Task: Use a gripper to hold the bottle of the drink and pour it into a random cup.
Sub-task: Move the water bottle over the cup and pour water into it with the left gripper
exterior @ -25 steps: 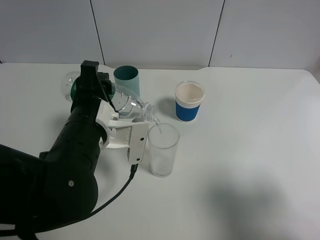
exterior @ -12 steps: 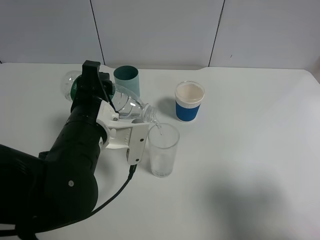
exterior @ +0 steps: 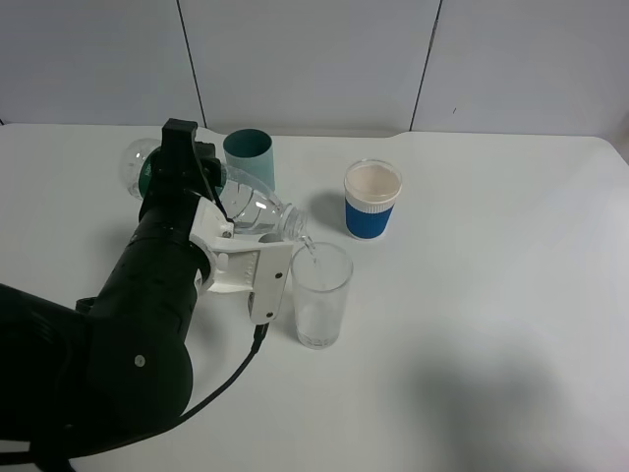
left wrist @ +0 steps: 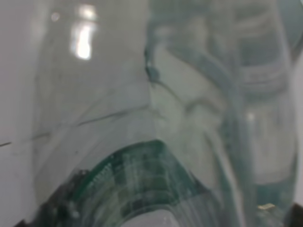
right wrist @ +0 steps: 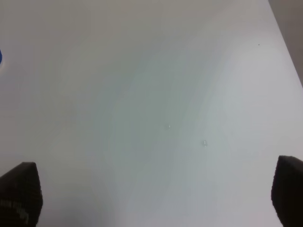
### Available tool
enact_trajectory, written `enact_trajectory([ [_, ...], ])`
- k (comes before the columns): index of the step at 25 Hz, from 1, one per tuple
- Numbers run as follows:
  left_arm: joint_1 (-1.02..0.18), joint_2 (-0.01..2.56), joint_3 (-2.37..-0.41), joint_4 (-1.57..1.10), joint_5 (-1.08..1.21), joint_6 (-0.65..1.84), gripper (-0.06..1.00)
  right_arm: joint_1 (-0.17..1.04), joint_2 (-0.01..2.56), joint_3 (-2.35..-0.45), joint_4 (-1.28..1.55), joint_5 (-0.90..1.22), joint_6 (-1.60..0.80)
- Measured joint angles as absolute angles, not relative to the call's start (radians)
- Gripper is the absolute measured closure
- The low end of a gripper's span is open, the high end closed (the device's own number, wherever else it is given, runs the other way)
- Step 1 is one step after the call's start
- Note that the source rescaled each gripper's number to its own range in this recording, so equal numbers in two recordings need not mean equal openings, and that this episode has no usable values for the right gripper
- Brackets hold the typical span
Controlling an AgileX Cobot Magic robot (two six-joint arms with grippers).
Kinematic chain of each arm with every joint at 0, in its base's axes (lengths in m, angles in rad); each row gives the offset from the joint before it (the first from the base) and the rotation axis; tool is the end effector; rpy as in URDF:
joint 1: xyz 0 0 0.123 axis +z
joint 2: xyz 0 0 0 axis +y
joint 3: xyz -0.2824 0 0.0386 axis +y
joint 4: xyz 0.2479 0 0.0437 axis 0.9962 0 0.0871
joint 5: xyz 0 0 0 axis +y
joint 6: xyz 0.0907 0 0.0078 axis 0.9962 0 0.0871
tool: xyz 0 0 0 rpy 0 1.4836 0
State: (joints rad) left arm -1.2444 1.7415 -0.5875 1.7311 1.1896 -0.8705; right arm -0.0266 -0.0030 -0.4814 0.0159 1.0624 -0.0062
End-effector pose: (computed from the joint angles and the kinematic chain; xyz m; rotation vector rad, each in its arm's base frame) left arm 0.1606 -0.2142 0.1627 1.5480 1.2864 1.1945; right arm -0.0032 0.0014 0.2719 0.0204 2.0614 -0.0012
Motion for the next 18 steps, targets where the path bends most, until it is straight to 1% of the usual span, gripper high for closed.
enact_trajectory([
  [18, -1.244, 1.741, -0.587, 1.731, 1.19, -0.866, 0.94, -0.027, -0.003, -0.481, 0.016, 1.062, -0.006],
])
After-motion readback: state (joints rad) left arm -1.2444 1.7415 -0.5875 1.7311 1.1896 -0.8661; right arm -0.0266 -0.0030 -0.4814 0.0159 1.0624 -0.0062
